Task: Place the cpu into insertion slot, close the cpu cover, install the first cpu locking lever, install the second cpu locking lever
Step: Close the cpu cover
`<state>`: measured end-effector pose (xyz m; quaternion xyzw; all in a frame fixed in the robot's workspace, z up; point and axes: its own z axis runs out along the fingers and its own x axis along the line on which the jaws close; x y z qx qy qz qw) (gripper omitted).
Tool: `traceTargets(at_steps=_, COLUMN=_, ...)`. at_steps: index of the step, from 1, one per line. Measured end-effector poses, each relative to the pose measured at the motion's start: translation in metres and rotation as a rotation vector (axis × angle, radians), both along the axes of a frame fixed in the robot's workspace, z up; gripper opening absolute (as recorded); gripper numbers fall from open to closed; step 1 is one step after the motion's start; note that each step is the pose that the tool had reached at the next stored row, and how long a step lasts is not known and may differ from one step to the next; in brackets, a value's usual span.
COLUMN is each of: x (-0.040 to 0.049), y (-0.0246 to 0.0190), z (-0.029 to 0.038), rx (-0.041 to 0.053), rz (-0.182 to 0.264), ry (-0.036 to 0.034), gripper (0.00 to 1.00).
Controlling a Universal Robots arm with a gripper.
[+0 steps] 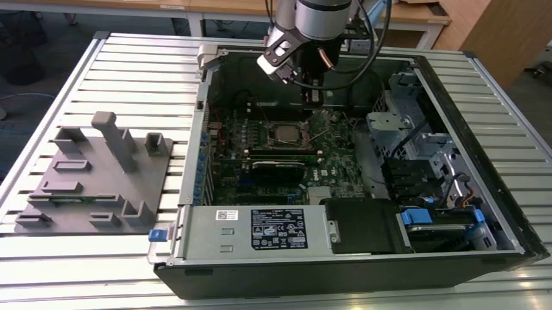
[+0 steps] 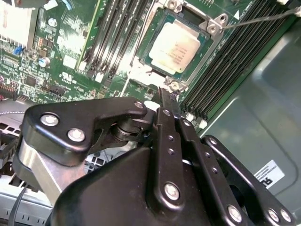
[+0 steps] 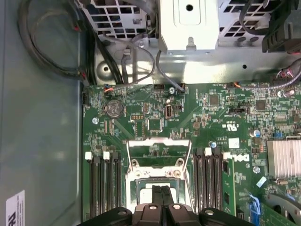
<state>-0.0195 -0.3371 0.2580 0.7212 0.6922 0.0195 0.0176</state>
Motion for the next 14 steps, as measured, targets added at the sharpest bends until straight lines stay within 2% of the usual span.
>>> traceTargets(at_steps=14, x=0.0233, y=0.0000, z=-0.0004, rx=-0.0001, rz=0.000, ry=0.0000, gripper=0.10)
